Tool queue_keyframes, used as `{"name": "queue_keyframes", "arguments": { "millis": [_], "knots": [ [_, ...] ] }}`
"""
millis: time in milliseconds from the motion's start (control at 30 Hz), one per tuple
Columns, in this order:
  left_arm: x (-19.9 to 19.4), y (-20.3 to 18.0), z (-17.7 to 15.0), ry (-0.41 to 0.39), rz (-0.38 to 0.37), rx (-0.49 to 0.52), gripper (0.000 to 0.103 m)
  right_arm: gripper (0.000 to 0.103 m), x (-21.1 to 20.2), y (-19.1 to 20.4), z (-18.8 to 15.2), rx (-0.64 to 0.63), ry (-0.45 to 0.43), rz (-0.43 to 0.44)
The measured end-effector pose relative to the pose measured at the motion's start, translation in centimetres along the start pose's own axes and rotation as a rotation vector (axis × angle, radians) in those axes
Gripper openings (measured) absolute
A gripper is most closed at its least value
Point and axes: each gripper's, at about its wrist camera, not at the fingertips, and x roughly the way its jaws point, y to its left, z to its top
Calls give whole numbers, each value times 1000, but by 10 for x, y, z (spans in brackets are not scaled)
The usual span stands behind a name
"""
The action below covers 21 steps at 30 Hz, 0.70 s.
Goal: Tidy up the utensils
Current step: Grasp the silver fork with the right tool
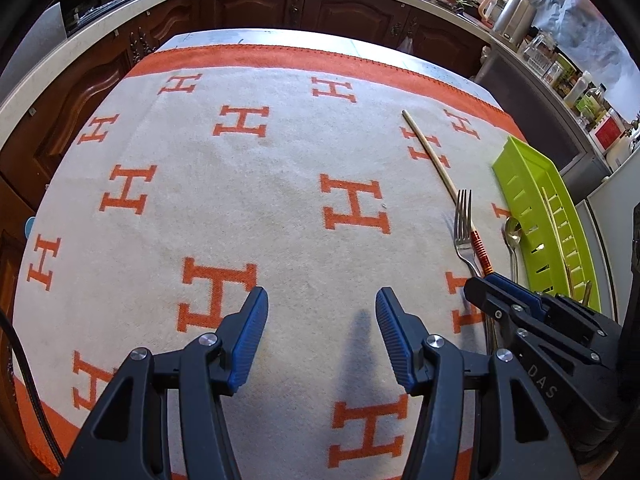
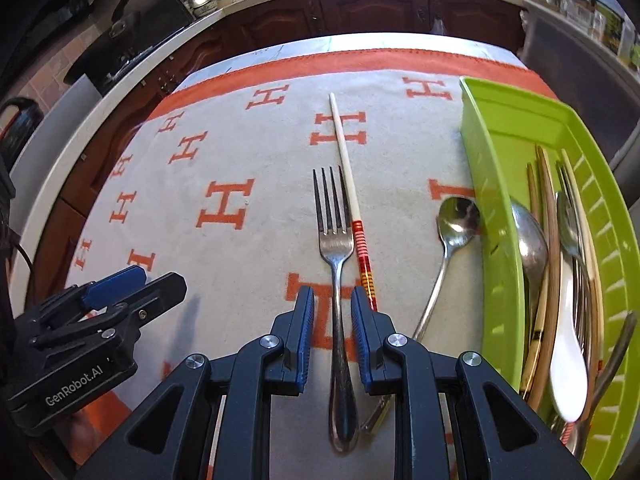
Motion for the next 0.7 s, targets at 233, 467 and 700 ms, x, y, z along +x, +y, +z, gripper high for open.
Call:
{"name": "queue_keyframes", "arguments": {
  "millis": [233,467,700],
  "knots": [
    [2,1,0,4,-3,-6,55,4,3,22,-1,-138,-24,-105],
    [-2,0,1,-3,2,0,55,4,-8,0,-6,-15,-24,19],
    [-4,-12,6,-3,8,11,56,4,-34,-23,-8,63,-76,90]
  ]
}}
